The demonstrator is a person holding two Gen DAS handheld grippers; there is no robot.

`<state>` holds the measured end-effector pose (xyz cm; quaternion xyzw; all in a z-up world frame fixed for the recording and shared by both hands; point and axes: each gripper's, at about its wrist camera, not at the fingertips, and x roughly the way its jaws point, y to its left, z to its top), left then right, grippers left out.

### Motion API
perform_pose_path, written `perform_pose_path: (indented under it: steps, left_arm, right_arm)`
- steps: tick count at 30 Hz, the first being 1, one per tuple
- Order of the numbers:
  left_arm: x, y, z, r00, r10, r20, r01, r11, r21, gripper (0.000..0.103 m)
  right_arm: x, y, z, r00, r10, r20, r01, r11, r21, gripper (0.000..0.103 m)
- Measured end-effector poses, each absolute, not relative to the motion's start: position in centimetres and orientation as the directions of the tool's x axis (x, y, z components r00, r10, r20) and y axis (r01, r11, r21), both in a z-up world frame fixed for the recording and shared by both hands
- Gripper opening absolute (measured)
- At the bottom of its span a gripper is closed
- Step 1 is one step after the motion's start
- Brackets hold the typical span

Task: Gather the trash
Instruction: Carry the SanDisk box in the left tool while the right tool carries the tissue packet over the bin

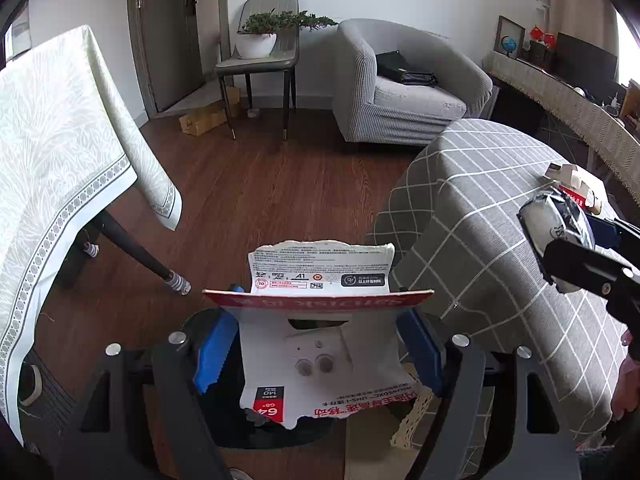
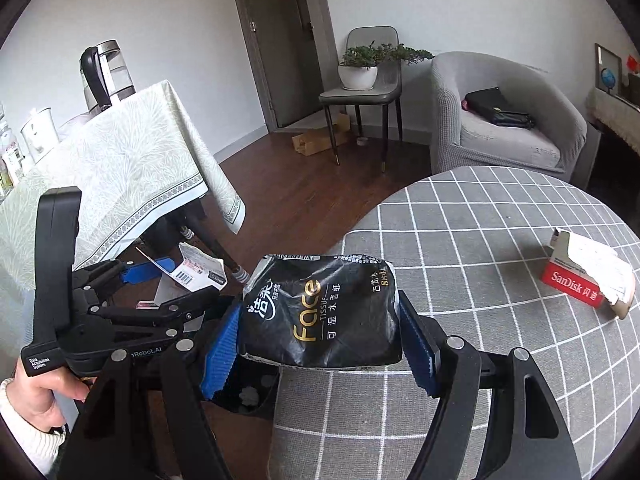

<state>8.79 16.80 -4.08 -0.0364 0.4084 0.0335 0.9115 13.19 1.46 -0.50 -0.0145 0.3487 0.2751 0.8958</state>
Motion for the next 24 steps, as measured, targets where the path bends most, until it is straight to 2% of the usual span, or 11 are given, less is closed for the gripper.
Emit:
perform_pose_path:
  steps: [6,10,24]
  left_arm:
    - [8.0,20.5,-7.2,0.615,0.072,-0.785,-0.139,0.990,-0.019,0.078]
    - [7.5,22.7,-9.2,0.574,0.096,-0.814,-0.174,0.985,-0.006,0.078]
    - [6.6,27.8,-13.8,0.447,0.099,-0.889,-0.216,0.976,0.000,0.078]
  right_arm:
    - [12.8,4.5,-1.0,0.582,0.511,-0.633,-0.549,0.821,0.157,0.073]
    - [13.2,6.7,-1.5,0.540,0.550,-0.637,-0.573,0.795,0.201,0.073]
    - [13.6,13.9,-4.8,0.455,0.563,-0.691,-0.636,0.748,0.190,0.073]
